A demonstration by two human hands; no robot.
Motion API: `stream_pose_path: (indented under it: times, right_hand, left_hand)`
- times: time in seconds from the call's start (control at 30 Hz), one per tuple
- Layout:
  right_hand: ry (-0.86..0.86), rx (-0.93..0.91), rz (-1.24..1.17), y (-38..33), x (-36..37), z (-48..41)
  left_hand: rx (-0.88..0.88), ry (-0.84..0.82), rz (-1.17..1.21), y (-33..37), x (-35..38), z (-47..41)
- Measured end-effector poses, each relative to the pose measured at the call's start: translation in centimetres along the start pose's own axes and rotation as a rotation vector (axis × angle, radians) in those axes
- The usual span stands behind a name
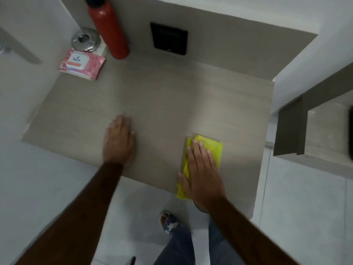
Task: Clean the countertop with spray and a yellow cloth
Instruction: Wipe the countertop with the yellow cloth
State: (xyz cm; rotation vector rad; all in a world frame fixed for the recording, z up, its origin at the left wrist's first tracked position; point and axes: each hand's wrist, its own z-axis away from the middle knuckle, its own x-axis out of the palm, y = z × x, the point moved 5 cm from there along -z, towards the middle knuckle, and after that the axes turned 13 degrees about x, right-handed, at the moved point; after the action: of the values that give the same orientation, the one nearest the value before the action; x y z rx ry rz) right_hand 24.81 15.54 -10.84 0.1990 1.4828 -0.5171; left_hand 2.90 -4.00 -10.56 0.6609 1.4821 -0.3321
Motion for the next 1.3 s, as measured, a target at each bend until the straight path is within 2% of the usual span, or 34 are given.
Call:
stream_pose_path:
  times: [0.1, 0.2, 0.37, 0.5, 0.57, 0.7, 0.9, 1.03, 1.17, 1.3]
  right_hand:
    - [-0.024, 0.044, 0.057, 1.8, 0.7, 3.3]
    - [-0.009, 0.073, 0.068, 1.0, 1.0, 2.0]
    - [0.0, -0.019, 0.014, -5.7, 1.0, -7.4]
    - [-0.047, -0.255, 0.013, -13.7, 1.1, -14.4]
    - [-0.05, -0.314, 0.038, -16.1, 1.1, -16.4]
    - [-0.034, -0.217, -0.01, -18.0, 1.0, -21.1]
    - [0.024, 0.104, -0.041, -18.7, -0.2, -30.6]
    - [0.061, 0.278, -0.066, -19.2, -0.3, -33.2]
    - [0.047, 0.264, -0.047, -19.8, -0.4, -32.5]
    - [0.0, 0.081, -0.003, -22.2, 0.2, -29.2]
  left_hand:
    - [-0.28, 0.072, -0.136, -5.6, -1.4, 2.8]
    - [-0.409, 0.094, -0.143, -7.6, -1.5, 3.4]
    - [-0.407, 0.119, -0.185, -7.9, -0.9, 3.5]
    - [-0.398, 0.13, -0.193, -8.3, -0.7, 3.3]
    - [-0.395, 0.143, -0.18, -8.2, -0.7, 3.3]
    - [-0.383, 0.166, -0.167, -8.4, -0.6, 3.5]
    - [-0.395, 0.182, -0.159, -9.0, -0.1, 3.6]
    - [-0.4, 0.18, -0.169, -9.0, 0.0, 3.4]
    - [-0.406, 0.167, -0.165, -8.9, -0.1, 3.5]
    - [-0.412, 0.149, -0.154, -8.8, -0.2, 3.5]
